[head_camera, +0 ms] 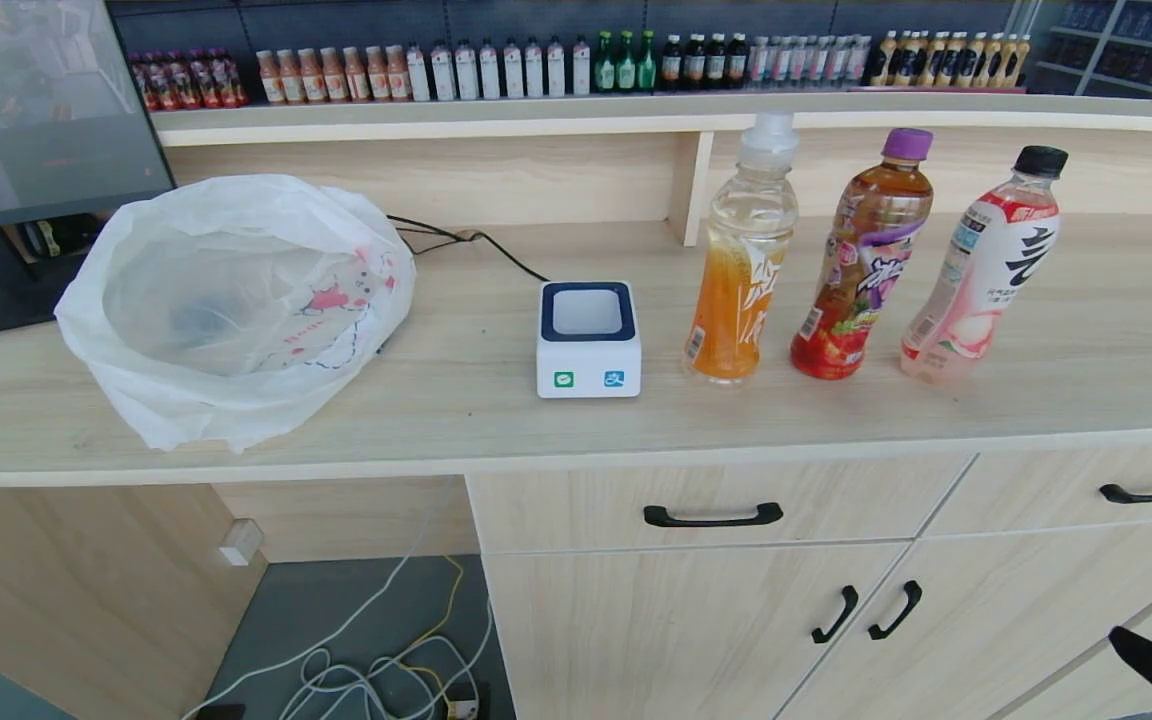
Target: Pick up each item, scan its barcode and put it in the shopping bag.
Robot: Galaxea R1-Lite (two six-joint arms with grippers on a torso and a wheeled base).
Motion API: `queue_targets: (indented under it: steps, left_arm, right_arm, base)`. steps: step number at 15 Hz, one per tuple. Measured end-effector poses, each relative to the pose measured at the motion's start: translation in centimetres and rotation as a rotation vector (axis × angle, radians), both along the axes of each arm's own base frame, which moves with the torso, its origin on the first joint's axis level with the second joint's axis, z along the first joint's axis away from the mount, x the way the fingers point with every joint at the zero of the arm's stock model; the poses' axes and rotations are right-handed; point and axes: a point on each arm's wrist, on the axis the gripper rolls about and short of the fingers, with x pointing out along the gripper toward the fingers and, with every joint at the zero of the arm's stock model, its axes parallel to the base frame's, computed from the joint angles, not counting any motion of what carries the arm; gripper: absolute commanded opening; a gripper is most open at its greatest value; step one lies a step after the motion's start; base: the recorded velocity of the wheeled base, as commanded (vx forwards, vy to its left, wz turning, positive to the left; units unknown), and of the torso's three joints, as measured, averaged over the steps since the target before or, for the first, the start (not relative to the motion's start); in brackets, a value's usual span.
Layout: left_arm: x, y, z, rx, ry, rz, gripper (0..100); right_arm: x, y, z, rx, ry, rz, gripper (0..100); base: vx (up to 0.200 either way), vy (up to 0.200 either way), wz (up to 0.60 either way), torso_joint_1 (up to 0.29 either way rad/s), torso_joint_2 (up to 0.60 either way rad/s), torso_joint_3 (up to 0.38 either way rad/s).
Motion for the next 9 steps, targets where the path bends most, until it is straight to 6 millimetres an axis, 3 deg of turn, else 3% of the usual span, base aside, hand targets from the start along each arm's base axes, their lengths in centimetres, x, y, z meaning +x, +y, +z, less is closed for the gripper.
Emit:
queue_targets:
  steps: [9]
  left_arm:
    - [0.0,0.0,0.0,0.0,0.0,0.0,100]
  right_arm:
    - [8.0,2.4,0.5,0.003,-0.009,0.066,100]
  base:
    - [0.0,0.0,0.0,0.0,0.0,0.0]
